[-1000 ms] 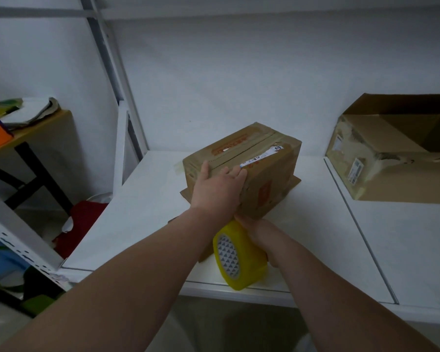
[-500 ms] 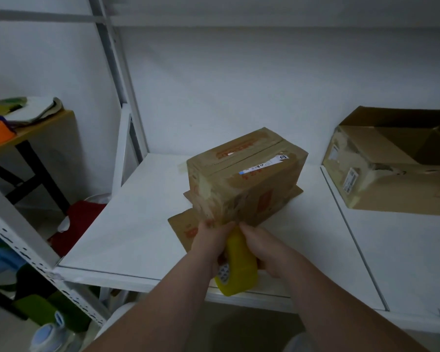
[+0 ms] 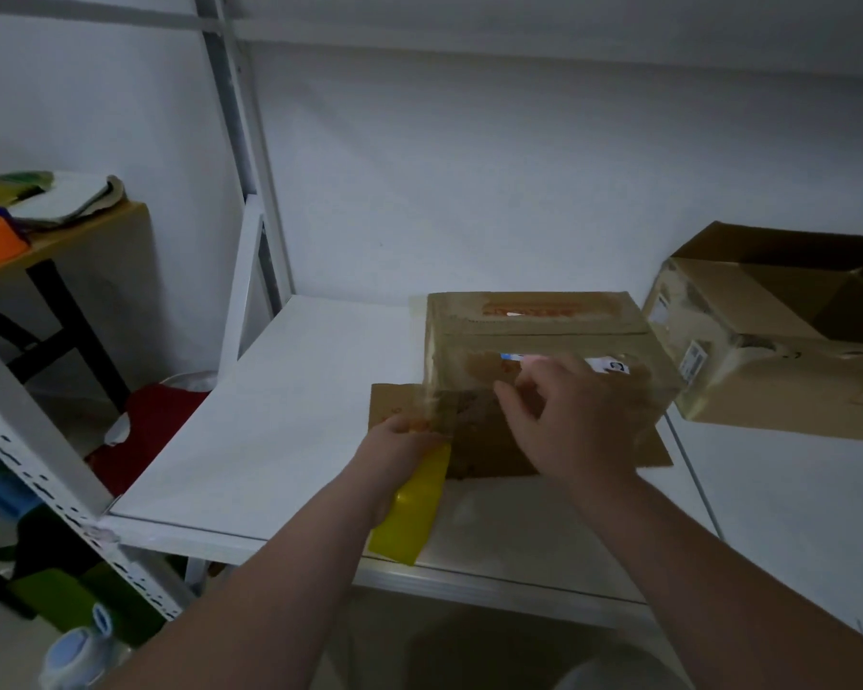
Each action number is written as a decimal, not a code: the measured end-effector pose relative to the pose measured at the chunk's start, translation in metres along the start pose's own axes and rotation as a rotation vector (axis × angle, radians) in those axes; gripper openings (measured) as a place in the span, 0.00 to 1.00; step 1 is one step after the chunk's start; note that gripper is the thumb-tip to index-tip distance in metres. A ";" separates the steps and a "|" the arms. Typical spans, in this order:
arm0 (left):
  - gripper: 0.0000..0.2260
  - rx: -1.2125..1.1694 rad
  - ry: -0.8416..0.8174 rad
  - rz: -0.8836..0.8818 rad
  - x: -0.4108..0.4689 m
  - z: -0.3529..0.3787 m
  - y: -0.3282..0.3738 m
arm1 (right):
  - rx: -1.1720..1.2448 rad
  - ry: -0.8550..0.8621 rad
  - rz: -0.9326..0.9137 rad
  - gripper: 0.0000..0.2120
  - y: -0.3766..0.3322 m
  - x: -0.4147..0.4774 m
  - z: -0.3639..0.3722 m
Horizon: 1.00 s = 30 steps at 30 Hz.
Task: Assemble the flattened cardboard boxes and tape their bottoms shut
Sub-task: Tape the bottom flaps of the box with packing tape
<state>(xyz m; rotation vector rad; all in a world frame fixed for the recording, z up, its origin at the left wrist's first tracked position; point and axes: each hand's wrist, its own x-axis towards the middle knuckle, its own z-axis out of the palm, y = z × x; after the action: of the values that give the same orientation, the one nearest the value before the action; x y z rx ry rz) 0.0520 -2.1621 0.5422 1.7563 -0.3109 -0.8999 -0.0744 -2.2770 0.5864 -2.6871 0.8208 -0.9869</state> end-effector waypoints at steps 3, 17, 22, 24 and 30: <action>0.13 0.039 -0.025 -0.005 0.004 -0.006 0.004 | -0.067 -0.088 -0.141 0.19 -0.006 0.014 0.003; 0.22 -0.155 -0.176 -0.079 0.005 0.001 -0.014 | -0.204 -0.337 -0.171 0.33 -0.019 0.048 0.044; 0.22 -0.136 -0.056 -0.011 0.006 0.009 -0.020 | -0.216 -0.354 -0.171 0.33 -0.020 0.052 0.046; 0.24 -0.115 0.003 0.001 0.006 0.012 -0.016 | -0.220 -0.370 -0.175 0.33 -0.021 0.053 0.045; 0.22 -0.220 -0.025 -0.125 0.010 0.015 -0.015 | -0.194 -0.395 -0.164 0.30 -0.023 0.055 0.039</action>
<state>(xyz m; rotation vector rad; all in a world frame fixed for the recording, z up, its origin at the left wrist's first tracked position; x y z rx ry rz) 0.0449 -2.1732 0.5224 1.5753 -0.1132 -1.0068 -0.0049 -2.2894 0.5944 -3.0076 0.6505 -0.3891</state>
